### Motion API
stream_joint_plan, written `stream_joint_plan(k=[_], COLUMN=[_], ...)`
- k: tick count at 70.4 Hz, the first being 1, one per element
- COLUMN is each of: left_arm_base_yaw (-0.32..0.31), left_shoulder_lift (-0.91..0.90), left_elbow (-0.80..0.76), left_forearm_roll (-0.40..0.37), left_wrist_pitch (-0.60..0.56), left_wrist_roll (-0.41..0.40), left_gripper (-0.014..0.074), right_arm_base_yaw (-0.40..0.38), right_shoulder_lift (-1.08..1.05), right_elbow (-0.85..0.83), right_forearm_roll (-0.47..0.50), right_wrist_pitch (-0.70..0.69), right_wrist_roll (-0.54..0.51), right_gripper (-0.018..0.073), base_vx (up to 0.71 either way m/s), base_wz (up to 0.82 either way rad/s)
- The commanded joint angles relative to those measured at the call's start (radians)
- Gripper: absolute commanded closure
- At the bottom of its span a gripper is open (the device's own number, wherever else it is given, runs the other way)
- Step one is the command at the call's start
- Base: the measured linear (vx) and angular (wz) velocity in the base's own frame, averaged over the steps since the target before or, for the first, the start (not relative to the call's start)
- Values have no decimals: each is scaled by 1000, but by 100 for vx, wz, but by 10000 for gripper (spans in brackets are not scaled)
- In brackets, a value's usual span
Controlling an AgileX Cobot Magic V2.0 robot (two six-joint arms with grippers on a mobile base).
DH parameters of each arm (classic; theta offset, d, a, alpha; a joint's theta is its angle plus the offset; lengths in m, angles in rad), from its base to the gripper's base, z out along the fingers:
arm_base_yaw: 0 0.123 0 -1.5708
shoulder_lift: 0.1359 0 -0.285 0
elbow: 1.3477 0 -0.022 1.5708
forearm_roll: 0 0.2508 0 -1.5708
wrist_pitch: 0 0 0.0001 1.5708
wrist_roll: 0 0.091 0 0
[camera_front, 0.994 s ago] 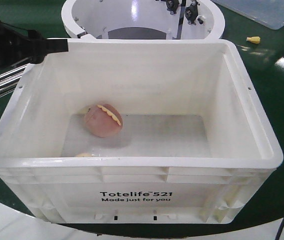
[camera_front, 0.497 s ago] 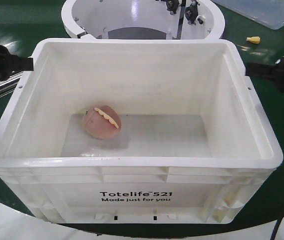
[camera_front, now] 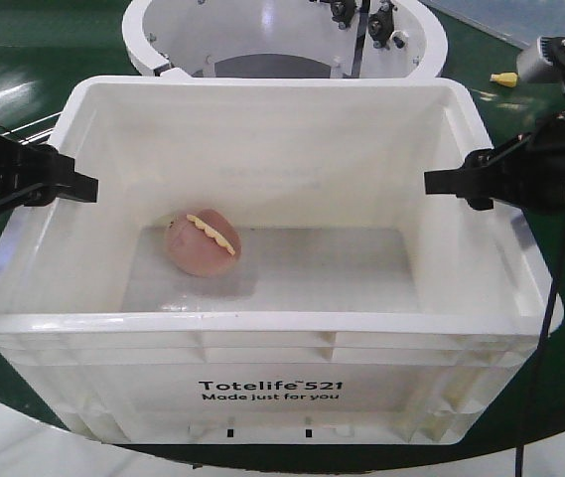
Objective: Place moving items into box and shelve
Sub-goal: 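Grasp the tote's opposite side rims with the left and right grippers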
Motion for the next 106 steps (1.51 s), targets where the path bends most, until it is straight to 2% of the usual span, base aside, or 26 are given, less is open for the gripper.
stream_joint_plan(k=[1,8,15,24,31,32,42,51,69,79,106], left_arm_base_yaw=[-9,-9,-9,-9,-9,-9,-9,-9,-9,-9,-9], left_shoulder_lift=[-4,17,42,70,79,79,79,79,75,75,25], left_elbow=[-35,-35,-35,-35,-35,-35,-35,-35,-35,-35,-53], left_forearm_roll=[-34,-35,-36,-64,-88,-90,-90,-90,-103,-142,-146], left_wrist_pitch=[-32,-11,-10,11,23,23,33,46,19,6,-41], left_wrist_roll=[-7,-7,-7,-7,-7,-7,-7,-6,-6,-5,2], left_gripper=[42,42,42,86,185,232,439,605,604,603,602], right_arm_base_yaw=[1,1,1,1,1,1,1,1,1,1,1], right_shoulder_lift=[-23,-23,-23,-23,-23,-23,-23,-23,-23,-23,-34], right_elbow=[-32,-32,-32,-32,-32,-32,-32,-32,-32,-32,-32], right_forearm_roll=[-37,-57,-56,-54,-45,-42,-42,-29,48,53,57], right_wrist_pitch=[11,51,54,54,86,101,155,139,78,54,6], right_wrist_roll=[74,137,142,142,142,142,143,143,119,103,88], right_gripper=[64,90,118,207,341,393,575,571,566,565,565], base_vx=[0,0,0,0,0,0,0,0,0,0,0], base_wz=[0,0,0,0,0,0,0,0,0,0,0])
